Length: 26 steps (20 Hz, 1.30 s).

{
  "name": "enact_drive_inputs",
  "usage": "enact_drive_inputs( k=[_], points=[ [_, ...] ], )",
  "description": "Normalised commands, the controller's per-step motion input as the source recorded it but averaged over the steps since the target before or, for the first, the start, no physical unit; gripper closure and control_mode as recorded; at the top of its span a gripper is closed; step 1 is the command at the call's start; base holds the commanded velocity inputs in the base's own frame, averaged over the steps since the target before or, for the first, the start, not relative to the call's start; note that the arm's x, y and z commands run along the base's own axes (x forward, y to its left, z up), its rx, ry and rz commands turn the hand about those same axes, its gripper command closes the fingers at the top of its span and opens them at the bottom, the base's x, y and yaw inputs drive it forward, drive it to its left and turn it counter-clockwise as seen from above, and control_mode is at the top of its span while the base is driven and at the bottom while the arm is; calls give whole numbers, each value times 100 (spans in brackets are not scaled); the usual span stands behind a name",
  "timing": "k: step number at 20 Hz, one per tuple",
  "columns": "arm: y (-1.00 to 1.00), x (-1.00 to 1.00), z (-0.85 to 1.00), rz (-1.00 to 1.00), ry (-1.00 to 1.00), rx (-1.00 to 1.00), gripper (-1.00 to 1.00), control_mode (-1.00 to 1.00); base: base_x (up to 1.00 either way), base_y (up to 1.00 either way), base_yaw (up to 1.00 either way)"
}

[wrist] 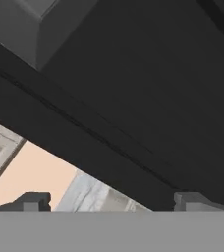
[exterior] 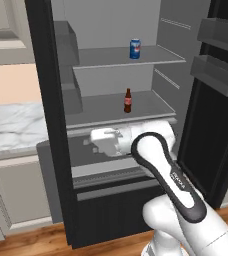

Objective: Open the fridge, grab two sodas, and place both sodas inside the bowl with ice on the dining counter.

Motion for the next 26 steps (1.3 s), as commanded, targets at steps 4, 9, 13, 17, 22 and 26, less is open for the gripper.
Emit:
enact_drive_inputs(
  k=[4,9,13,17,22,26],
  points=[
    [-36,-65,13,-31,16,-7,-100,-100,0,0,0],
    [-62,-58,7,-19,27,-8,-100,-100,0,0,0],
    [-44,-63,11,-3,14,-30,-100,-100,0,0,0],
    [-31,-35,20,0,0,-65,-100,-100,0,0,0],
    [-67,-36,11,0,0,-64,-100,-100,0,0,0],
    [-91,-13,-19,0,0,-40,-100,-100,0,0,0]
  ],
)
